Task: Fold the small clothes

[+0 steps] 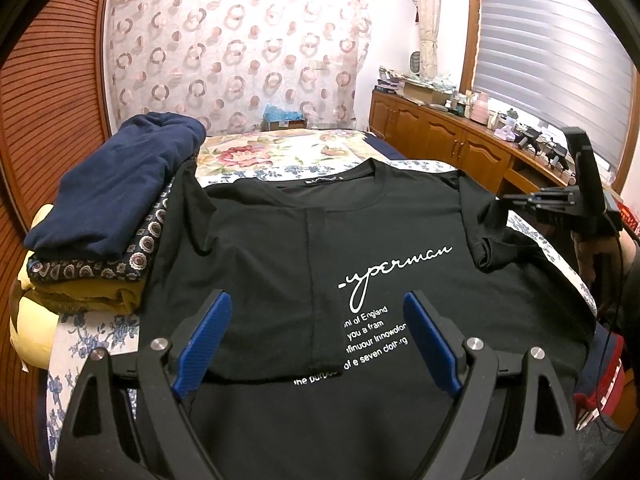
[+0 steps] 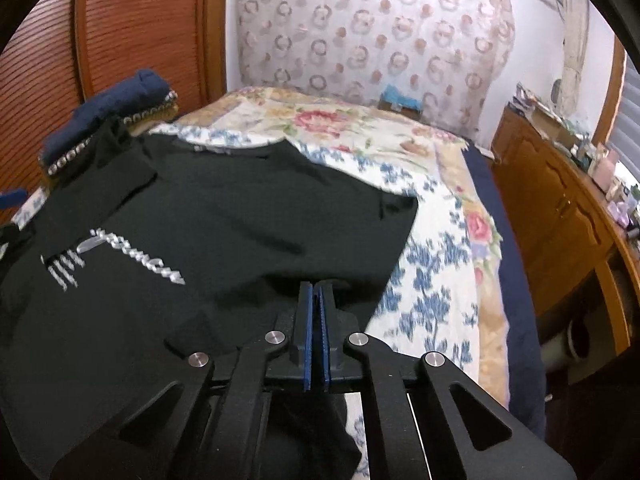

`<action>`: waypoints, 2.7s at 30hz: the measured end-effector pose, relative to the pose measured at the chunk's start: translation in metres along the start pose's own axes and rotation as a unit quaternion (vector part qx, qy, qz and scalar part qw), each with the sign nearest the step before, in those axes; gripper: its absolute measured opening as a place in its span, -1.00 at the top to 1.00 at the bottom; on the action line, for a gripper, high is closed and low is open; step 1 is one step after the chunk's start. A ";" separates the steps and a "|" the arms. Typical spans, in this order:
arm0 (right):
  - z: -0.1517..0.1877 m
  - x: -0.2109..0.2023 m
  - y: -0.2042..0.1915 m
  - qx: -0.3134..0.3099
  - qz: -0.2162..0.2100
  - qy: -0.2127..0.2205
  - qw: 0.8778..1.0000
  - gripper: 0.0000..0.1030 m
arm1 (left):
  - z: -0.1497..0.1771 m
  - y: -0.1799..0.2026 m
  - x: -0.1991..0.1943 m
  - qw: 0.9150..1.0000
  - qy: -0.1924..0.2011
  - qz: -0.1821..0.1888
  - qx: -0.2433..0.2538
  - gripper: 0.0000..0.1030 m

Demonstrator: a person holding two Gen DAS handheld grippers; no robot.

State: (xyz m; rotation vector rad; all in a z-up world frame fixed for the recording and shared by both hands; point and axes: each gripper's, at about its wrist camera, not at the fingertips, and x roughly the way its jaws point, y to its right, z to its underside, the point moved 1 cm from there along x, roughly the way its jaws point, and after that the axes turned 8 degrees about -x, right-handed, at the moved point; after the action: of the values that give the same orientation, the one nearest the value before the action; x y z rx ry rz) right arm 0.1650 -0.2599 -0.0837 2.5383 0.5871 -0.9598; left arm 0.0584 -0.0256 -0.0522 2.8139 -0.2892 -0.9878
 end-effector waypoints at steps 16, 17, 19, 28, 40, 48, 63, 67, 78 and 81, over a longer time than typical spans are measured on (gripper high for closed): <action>-0.115 0.042 -0.062 -0.036 -0.066 0.042 0.996 0.67 | 0.003 -0.014 -0.003 1.000 0.001 -0.001 -0.017 -0.71; -0.117 0.043 -0.061 -0.030 -0.067 0.038 0.997 0.56 | 0.003 -0.014 -0.003 1.000 0.000 -0.001 -0.016 -0.71; -0.115 0.038 -0.058 -0.025 -0.064 0.043 0.997 0.35 | 0.003 -0.015 -0.003 1.000 0.001 -0.002 -0.017 -0.71; -0.056 0.023 -0.040 -0.025 -0.052 -0.005 0.998 0.33 | 0.004 -0.018 -0.004 1.000 0.004 0.003 -0.023 -0.71; 0.001 0.031 -0.066 -0.031 -0.091 -0.051 0.994 0.68 | 0.003 -0.019 -0.004 1.000 0.001 0.000 -0.021 -0.71; 0.013 0.003 -0.078 -0.052 -0.116 -0.025 0.992 0.88 | 0.003 -0.023 -0.005 1.000 0.003 -0.004 -0.025 -0.71; 0.016 -0.013 -0.058 -0.022 -0.089 -0.009 0.996 0.26 | -0.020 -0.047 -0.005 0.999 0.019 -0.026 -0.016 -0.71; 0.005 -0.002 -0.035 -0.006 -0.053 -0.004 0.999 0.26 | -0.037 -0.057 0.000 1.000 0.018 -0.024 -0.006 -0.60; 0.002 0.049 0.015 0.032 -0.006 -0.049 0.998 0.26 | -0.088 -0.076 0.049 0.999 -0.020 -0.045 0.011 0.07; 0.004 0.055 0.017 0.030 -0.007 -0.057 0.998 0.25 | -0.098 -0.078 0.062 0.998 -0.030 -0.053 0.014 0.11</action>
State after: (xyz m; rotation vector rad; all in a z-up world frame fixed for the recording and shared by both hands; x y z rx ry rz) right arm 0.2086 -0.2623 -0.1211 2.5150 0.5515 -1.1348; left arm 0.1782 0.0435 -0.0291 2.8554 -0.1639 -1.0988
